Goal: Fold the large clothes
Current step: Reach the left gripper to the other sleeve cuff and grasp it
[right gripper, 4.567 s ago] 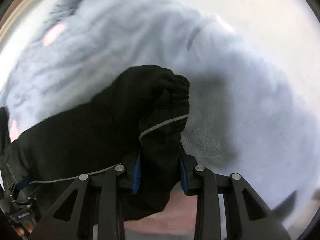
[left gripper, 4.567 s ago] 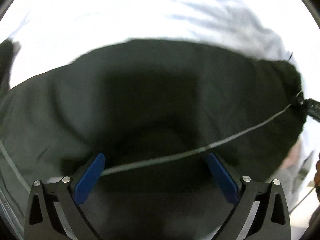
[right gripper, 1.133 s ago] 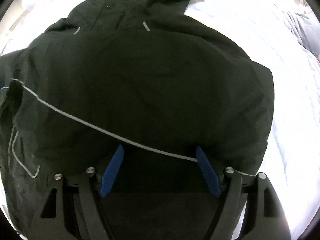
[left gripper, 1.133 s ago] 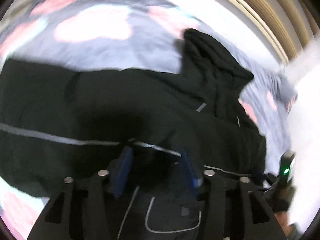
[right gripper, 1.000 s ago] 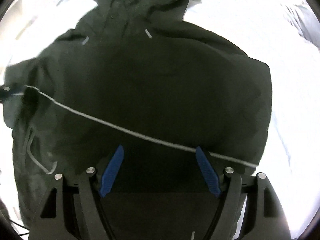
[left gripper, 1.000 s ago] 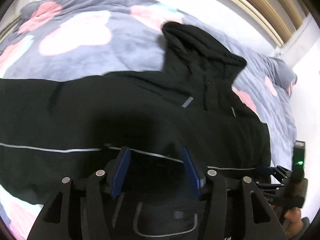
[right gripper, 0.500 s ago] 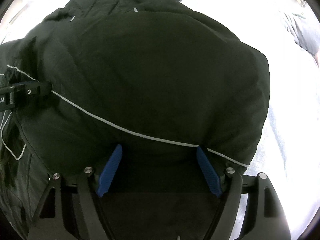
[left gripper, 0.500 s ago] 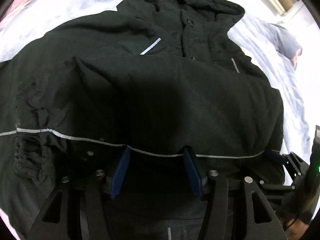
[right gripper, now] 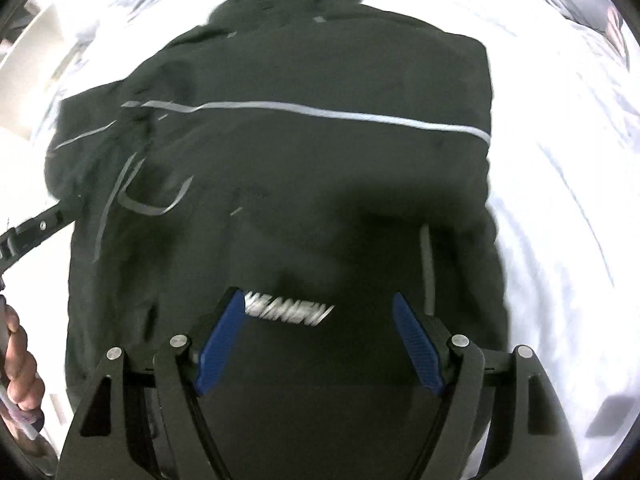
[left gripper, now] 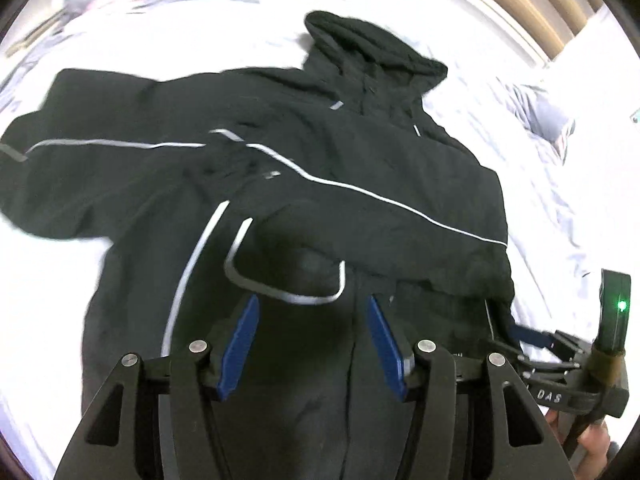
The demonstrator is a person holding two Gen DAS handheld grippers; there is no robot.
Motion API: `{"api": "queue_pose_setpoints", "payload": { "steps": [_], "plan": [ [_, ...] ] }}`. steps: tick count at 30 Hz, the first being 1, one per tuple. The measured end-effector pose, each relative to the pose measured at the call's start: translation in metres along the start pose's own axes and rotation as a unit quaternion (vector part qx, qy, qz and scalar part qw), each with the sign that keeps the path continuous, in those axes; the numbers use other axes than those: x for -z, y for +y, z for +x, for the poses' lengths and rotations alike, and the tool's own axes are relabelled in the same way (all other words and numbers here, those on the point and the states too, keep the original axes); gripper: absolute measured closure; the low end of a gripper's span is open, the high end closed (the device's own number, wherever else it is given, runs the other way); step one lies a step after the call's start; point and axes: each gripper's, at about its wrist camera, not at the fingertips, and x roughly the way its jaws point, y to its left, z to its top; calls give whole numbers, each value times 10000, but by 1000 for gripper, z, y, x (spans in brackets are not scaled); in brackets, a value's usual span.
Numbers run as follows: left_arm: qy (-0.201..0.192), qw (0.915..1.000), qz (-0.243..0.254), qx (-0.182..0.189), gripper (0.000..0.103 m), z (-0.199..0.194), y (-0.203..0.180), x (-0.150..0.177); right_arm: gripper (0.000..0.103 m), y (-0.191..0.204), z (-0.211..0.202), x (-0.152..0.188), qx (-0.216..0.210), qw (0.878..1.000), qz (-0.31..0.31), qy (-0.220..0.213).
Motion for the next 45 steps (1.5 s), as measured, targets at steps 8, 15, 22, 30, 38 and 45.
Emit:
{"api": "queue_pose_setpoints", "payload": {
  "steps": [8, 15, 22, 30, 38, 45],
  "plan": [
    [-432, 9943, -964, -127, 45, -75, 116, 3, 23, 73, -23, 42, -114, 9997, -33, -192],
    [-918, 9817, -1631, -346, 43, -126, 248, -21, 23, 148, -13, 45, -174, 9996, 55, -222],
    [-1176, 9664, -2261, -323, 26, -121, 369, -69, 23, 193, -2, 37, 182, 9994, 170, -229],
    [-1047, 9274, -3590, 89, 26, -50, 495, -103, 23, 202, 21, 27, 745, 9967, 235, 233],
    [-733, 9176, -3901, 206, 23, 22, 541, -117, 23, 220, 43, 13, 910, 9944, 70, 535],
    [-908, 9236, -3708, 353, 22, 35, 544, -129, 23, 247, 63, 12, 895, 9924, -348, 774]
  ]
}}
